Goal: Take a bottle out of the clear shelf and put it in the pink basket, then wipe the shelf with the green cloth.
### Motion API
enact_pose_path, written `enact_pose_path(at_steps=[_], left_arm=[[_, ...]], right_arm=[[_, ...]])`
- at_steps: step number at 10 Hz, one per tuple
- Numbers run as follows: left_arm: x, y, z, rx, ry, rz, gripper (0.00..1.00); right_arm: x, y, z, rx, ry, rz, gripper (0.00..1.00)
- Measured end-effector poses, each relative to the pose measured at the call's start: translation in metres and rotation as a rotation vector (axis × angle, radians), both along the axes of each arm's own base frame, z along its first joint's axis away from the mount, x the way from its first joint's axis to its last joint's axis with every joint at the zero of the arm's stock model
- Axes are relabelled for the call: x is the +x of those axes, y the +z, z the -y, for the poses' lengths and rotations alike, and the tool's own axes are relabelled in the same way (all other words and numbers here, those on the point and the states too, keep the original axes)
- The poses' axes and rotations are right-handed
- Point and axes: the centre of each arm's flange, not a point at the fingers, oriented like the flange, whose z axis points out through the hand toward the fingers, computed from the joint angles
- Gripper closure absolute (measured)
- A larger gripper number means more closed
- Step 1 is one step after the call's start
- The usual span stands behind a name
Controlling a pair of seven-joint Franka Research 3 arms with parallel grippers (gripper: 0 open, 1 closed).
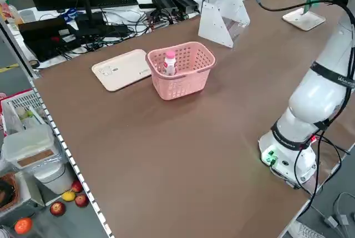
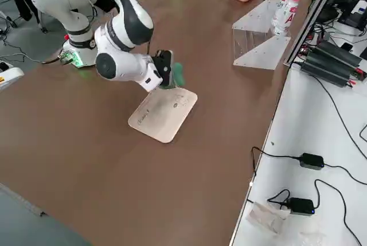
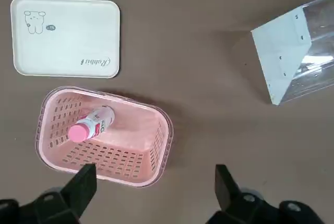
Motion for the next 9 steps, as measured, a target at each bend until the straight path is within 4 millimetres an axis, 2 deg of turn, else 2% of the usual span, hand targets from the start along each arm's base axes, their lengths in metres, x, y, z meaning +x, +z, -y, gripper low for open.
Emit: enact_pose_path(at_steps=[1, 3, 5, 7, 9], left_arm=[[0.0, 0.0, 0.002, 0.001, -0.003, 0.001, 0.0], [0.0, 0.001, -0.001, 0.001, 0.001, 0.002, 0.0], [0.0, 0.001, -0.004, 0.001, 0.006, 0.002, 0.0], [0.0, 0.001, -0.001, 0.001, 0.001, 0.004, 0.0], [0.0, 0.001, -0.002, 0.001, 0.003, 0.004, 0.0]], right_arm=[[-0.007, -0.009, 0.016, 0.013, -0.01, 0.008, 0.96], [-0.016, -0.013, 0.049, 0.007, -0.017, 0.04, 0.96], [-0.027, -0.029, 0.081, -0.011, 0.005, 0.082, 0.96], [-0.036, -0.048, 0.102, -0.018, 0.033, 0.118, 0.96], [-0.039, -0.061, 0.115, -0.037, 0.076, 0.157, 0.96]])
